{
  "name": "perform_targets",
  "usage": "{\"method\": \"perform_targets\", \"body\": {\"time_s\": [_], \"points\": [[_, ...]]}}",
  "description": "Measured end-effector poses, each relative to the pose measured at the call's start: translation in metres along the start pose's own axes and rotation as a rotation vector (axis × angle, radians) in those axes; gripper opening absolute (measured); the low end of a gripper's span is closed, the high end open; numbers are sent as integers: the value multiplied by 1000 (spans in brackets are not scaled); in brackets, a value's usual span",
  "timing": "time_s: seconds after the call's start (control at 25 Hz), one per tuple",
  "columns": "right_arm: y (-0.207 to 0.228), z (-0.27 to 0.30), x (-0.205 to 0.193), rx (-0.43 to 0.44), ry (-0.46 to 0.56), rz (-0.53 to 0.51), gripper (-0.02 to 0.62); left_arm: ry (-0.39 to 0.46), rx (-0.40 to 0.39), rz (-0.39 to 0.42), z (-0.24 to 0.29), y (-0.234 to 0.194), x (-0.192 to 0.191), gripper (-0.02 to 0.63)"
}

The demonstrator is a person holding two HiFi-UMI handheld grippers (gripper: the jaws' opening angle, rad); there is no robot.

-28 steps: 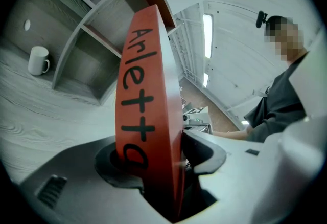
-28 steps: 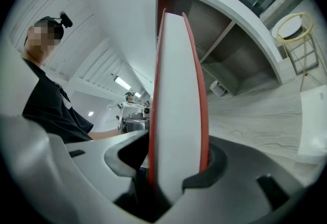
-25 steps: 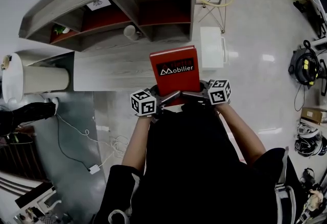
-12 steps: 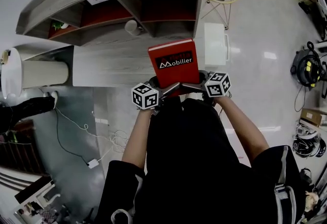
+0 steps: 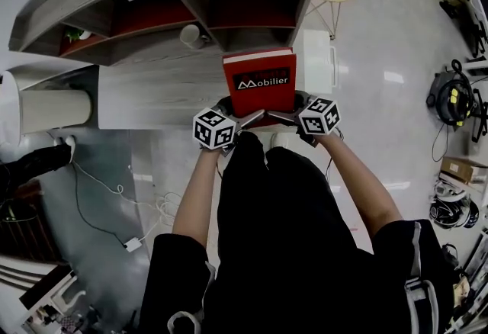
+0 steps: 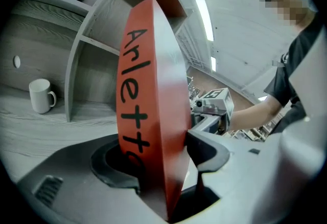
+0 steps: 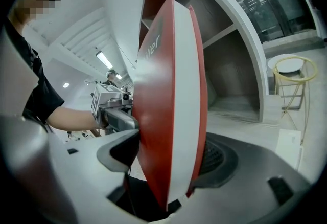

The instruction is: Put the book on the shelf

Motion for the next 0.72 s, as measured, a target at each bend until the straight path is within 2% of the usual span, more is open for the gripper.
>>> {"method": "perform_targets", "body": {"time_s": [0.36, 0.52, 0.72], "points": [[40, 24, 21, -101, -52, -27, 334, -74, 36, 83, 14, -47, 17, 290], [59, 34, 25, -134, -76, -19, 342, -96, 46, 95, 24, -67, 21, 290], [79, 47, 27, -195, -130, -63, 350, -158, 93, 201, 37, -86, 21, 290]]}}
Point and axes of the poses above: the fingertips, and each gripper's own axes: z forward along the fingers, y to its right, x out of its top, the point moved 4 cm from there along -z, backward along the fingers, and after that the axes turned 10 degrees about -y, right-handed, at the moved point
